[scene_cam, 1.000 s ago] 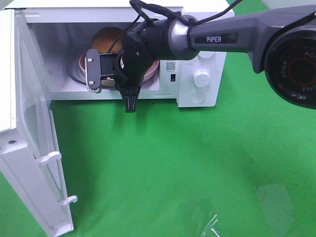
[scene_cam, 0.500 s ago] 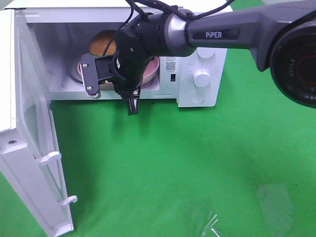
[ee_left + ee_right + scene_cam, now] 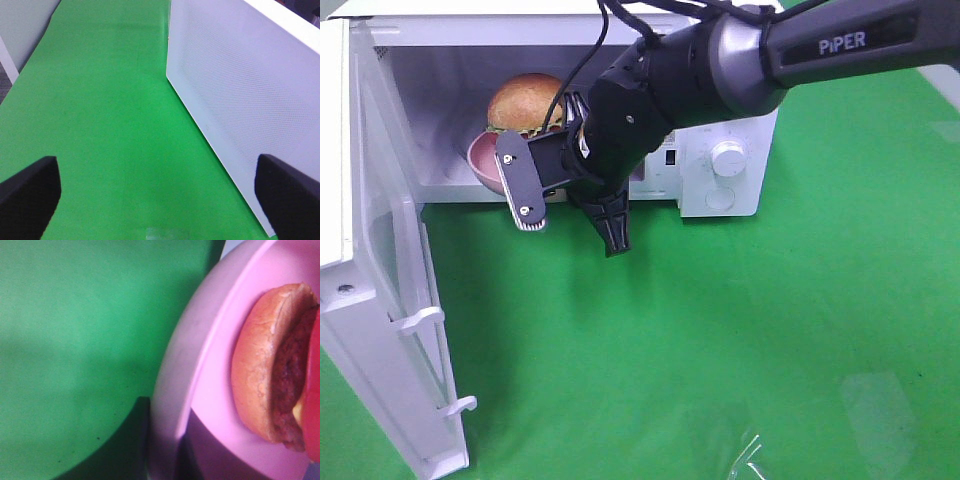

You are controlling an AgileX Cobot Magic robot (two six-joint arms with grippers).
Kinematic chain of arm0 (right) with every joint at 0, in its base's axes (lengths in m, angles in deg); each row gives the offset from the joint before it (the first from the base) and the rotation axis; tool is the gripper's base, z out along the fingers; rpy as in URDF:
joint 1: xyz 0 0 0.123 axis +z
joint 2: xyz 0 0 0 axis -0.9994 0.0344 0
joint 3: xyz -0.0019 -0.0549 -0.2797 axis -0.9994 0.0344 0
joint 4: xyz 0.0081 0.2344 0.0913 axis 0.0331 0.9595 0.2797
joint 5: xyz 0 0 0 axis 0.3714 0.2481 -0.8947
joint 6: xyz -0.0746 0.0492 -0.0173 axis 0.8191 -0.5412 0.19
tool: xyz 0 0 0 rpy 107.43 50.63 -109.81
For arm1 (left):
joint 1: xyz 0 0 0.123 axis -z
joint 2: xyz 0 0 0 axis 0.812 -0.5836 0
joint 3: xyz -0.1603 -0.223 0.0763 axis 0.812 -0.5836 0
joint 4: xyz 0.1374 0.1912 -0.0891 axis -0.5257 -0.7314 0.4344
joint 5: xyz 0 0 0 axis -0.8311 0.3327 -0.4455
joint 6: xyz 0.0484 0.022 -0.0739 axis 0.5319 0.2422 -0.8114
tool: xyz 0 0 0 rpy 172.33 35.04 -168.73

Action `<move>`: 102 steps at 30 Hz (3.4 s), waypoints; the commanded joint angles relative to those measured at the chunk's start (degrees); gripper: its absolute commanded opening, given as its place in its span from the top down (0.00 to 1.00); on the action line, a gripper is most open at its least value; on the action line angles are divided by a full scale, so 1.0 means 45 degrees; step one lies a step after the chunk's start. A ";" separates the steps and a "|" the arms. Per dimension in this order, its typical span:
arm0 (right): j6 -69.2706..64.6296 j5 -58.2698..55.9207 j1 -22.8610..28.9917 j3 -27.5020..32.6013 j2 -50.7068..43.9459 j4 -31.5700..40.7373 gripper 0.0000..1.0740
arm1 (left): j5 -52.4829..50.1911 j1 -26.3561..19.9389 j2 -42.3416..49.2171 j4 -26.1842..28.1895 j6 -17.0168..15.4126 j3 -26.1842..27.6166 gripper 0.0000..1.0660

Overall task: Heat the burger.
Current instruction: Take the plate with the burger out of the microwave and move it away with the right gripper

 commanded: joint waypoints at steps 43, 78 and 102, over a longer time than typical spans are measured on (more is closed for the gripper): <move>-0.0395 0.3400 -0.0025 0.6201 -0.5080 -0.0204 1.00 | -0.0089 -0.0025 0.0255 -0.0025 -0.0025 -0.0038 0.09; -0.0929 0.2967 -0.0025 1.1294 -1.1497 -0.0917 1.00 | -0.0089 -0.0025 0.0255 -0.0025 -0.0025 -0.0038 0.09; -0.5539 -0.1910 -0.0025 1.1434 -1.3535 -0.3998 1.00 | -0.0089 -0.0025 0.0255 -0.0025 -0.0025 -0.0038 0.09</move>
